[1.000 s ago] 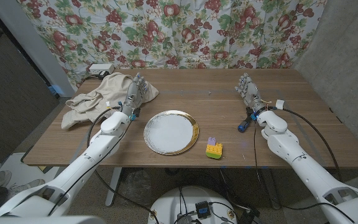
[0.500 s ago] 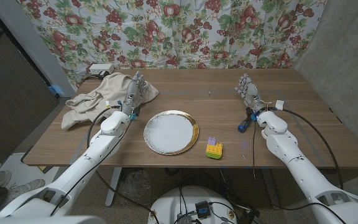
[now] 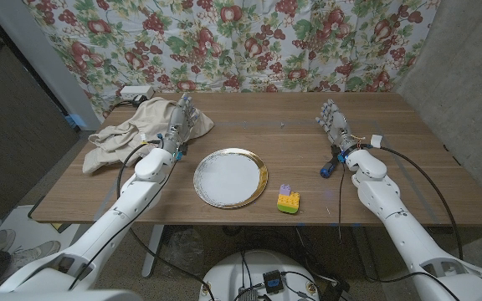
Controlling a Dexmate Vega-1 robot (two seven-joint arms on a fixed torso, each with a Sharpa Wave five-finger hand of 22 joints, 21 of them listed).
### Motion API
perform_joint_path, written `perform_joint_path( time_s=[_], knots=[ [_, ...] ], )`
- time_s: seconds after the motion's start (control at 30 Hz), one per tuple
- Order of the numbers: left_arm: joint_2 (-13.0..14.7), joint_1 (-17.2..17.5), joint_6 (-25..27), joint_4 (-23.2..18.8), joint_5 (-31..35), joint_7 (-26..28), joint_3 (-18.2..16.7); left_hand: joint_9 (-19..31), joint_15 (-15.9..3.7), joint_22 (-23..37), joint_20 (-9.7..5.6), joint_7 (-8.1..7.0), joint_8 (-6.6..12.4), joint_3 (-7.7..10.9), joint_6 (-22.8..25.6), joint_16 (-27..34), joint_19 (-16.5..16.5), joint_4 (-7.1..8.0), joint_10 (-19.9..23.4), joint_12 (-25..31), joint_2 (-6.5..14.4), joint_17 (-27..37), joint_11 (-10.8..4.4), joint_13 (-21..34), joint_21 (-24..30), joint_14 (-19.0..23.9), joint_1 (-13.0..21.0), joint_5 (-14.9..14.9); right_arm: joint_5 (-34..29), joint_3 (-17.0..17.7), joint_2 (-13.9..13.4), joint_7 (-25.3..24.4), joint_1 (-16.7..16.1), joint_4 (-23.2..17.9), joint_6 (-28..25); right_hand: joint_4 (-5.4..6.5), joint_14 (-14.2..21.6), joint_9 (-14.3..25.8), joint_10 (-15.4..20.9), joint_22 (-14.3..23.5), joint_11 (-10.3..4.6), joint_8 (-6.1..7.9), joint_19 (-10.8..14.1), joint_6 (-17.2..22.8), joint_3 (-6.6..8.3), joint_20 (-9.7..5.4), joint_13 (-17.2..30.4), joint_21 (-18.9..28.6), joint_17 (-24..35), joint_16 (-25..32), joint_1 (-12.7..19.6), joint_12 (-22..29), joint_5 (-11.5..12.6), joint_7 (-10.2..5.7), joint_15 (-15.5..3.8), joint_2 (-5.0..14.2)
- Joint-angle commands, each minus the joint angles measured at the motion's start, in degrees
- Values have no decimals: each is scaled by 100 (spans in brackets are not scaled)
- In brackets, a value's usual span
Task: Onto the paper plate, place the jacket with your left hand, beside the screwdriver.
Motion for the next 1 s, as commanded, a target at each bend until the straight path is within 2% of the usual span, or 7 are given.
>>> perform_joint_path(
  time_s=[0.03, 0.43, 0.5, 1.0],
  knots=[
    [45, 18, -14, -102, 157, 91, -60, 21, 88, 5, 132, -32, 37, 45, -624, 14, 19, -12, -631, 24, 662, 7, 49, 7, 40, -541, 35, 24, -130, 132, 134, 94, 16, 45, -26, -9, -41, 14, -25, 17, -3, 25, 64, -29, 43, -229, 32, 17, 15, 17, 79, 8, -8, 24, 18, 171],
    [144, 18, -26, -151, 207, 30, -114, 22, 162, 3, 198, -45, 71, 69, -386, 3, -36, -31, -475, 58, 642, 11, 92, 10, 8, -457, 57, 1, -202, 153, 176, 148, 21, 65, 16, -14, -38, 14, -24, 17, -2, 24, 64, -27, 58, -227, 33, 16, 15, 16, 90, 7, -18, 21, 17, 170],
    [154, 33, 0, -188, 244, 94, -120, 21, 171, 3, 211, -90, 72, 75, -355, -2, -34, -35, -464, 57, 641, 12, 100, 11, 7, -454, 62, -2, -215, 155, 180, 153, 20, 71, 31, -15, -36, 14, -24, 17, -10, 24, 64, -27, 61, -224, 33, 16, 14, 16, 93, 6, -19, 23, 17, 170],
    [398, 85, 22, -381, 414, 56, -176, 20, 189, -1, 220, -135, 65, 122, -228, -23, -34, -57, -343, 77, 646, 10, 129, 11, -6, -424, 96, -22, -219, 190, 216, 153, -75, -30, 30, -21, -30, 14, -17, 17, -30, 24, 65, -20, 80, -232, 33, 15, 13, 15, 107, 6, -32, 14, 7, 169]
  ],
)
